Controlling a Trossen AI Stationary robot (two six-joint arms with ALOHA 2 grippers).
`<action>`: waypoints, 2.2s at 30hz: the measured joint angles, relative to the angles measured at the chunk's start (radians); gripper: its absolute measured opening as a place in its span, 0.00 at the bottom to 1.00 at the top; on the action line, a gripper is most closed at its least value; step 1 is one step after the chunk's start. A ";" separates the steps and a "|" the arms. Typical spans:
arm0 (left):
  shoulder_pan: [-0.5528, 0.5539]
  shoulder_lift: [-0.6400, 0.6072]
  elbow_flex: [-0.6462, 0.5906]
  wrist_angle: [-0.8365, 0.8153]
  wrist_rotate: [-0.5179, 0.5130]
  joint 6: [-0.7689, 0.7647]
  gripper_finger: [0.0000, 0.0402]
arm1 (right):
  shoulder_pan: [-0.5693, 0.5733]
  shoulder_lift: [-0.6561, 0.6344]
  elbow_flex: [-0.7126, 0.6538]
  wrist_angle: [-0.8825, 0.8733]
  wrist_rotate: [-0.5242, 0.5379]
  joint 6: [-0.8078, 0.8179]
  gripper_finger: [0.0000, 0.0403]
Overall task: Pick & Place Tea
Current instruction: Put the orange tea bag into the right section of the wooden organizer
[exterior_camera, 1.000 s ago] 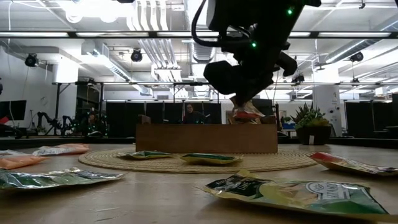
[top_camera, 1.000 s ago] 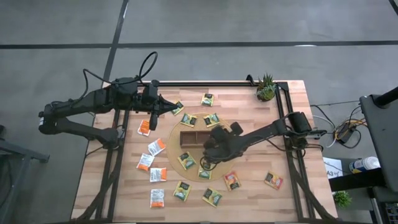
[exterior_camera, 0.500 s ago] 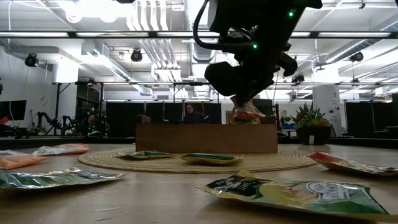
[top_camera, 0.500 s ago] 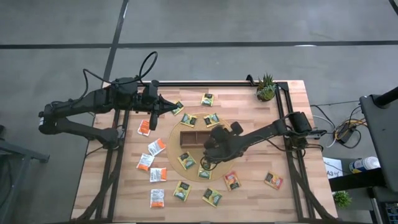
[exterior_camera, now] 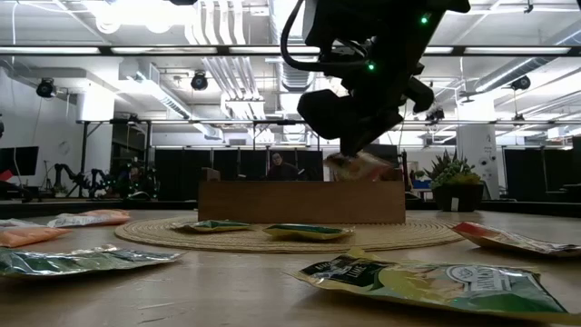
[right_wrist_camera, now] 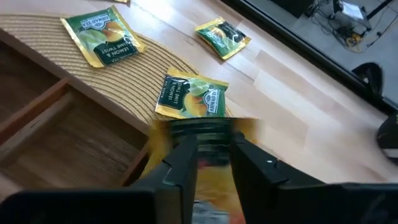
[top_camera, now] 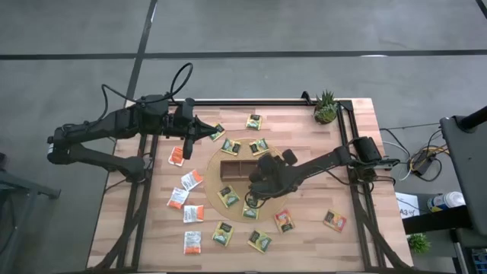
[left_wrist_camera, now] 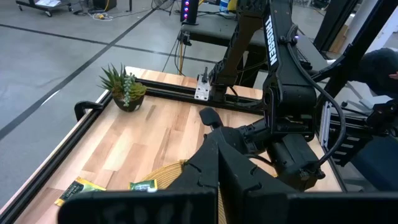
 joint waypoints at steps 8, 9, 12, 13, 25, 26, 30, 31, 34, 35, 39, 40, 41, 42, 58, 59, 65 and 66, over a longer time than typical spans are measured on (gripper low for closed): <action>0.000 0.000 0.000 0.000 0.000 -0.003 0.00 | -0.003 0.000 0.000 0.003 -0.001 0.052 0.28; 0.000 0.000 0.000 0.000 0.000 -0.003 0.00 | -0.004 0.000 0.000 0.003 -0.002 0.052 0.28; 0.000 0.000 0.000 0.000 0.000 -0.005 0.00 | -0.005 0.000 0.000 0.003 -0.008 0.054 0.27; 0.000 0.000 0.000 0.000 0.000 -0.010 0.00 | -0.005 0.000 0.001 0.002 -0.008 0.055 0.27; 0.000 -0.002 0.000 0.000 0.000 -0.020 0.00 | -0.046 -0.187 0.026 0.026 -0.251 -0.236 0.22; 0.000 -0.002 0.000 0.000 0.000 -0.020 0.00 | -0.060 -0.213 0.027 0.031 -0.293 -0.277 0.23; 0.000 -0.005 0.000 0.000 0.000 -0.019 0.00 | -0.132 -0.292 0.022 0.056 -0.497 -0.429 0.25; 0.000 -0.006 0.000 0.000 0.000 -0.019 0.00 | -0.152 -0.310 0.019 0.063 -0.546 -0.466 0.26; 0.000 -0.009 0.000 0.000 0.000 -0.018 0.00 | -0.215 -0.365 0.018 0.097 -0.682 -0.571 0.27; 0.000 -0.010 0.000 0.000 0.000 -0.016 0.00 | -0.237 -0.379 0.016 0.108 -0.724 -0.605 0.28; 0.000 -0.013 0.000 0.000 0.001 -0.009 0.00 | -0.326 -0.411 0.016 0.121 -0.871 -0.717 0.30; 0.000 -0.013 0.000 0.000 0.000 -0.005 0.00 | -0.347 -0.415 0.016 0.123 -0.909 -0.740 0.31; 0.000 -0.013 0.000 0.000 0.000 0.003 0.00 | -0.369 -0.416 0.016 0.124 -0.953 -0.766 0.31; 0.000 -0.013 0.000 0.000 0.000 0.010 0.00 | -0.390 -0.417 0.016 0.123 -0.999 -0.789 0.32; 0.000 -0.014 0.000 -0.001 0.000 0.008 0.00 | -0.484 -0.249 0.007 0.128 -1.227 -1.086 0.44; 0.000 -0.014 0.000 -0.001 0.001 0.007 0.00 | -0.484 -0.233 0.007 0.129 -1.227 -1.104 0.45; 0.000 -0.014 0.000 -0.001 0.001 -0.004 0.00 | -0.485 -0.183 0.007 0.129 -1.226 -1.178 0.45; 0.000 -0.014 0.000 -0.001 0.001 -0.008 0.00 | -0.485 -0.179 0.007 0.129 -1.226 -1.189 0.45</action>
